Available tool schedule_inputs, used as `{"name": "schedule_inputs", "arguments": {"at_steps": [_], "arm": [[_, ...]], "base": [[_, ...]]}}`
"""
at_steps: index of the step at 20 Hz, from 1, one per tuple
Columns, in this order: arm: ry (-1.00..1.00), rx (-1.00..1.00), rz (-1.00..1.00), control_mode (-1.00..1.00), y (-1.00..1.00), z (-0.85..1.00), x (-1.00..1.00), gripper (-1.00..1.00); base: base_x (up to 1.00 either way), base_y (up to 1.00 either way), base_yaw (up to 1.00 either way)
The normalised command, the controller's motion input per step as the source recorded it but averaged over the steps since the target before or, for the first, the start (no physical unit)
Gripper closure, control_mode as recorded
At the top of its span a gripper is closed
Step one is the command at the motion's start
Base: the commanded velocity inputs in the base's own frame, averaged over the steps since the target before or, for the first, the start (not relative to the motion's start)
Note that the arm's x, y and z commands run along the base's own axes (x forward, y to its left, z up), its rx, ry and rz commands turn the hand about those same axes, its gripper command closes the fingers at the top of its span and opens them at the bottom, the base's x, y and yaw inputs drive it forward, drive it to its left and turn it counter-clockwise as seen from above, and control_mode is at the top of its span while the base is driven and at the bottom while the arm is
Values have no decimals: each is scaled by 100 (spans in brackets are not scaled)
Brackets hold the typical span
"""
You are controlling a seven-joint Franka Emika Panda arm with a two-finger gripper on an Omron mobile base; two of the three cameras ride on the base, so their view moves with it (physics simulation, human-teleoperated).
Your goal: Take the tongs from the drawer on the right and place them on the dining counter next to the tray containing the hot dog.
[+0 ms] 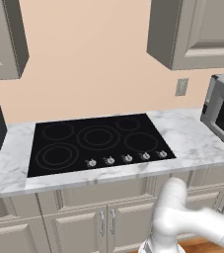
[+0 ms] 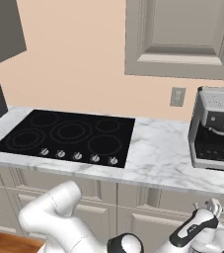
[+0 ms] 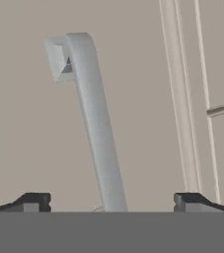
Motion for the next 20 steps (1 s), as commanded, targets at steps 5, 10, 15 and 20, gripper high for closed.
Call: {"name": "schedule_inputs", "arguments": {"at_steps": [5, 10, 15, 20], "arm": [[-11, 0, 0, -100, -10, -53, 22, -100], [-15, 1, 0, -100, 0, -50, 18, -100], [-3, 0, 0, -100, 0, -9, 2, -100], [0, 0, 0, -100, 0, 0, 0, 100]], "base": [[0, 0, 0], [0, 0, 0], [0, 0, 0], [0, 0, 0]]}}
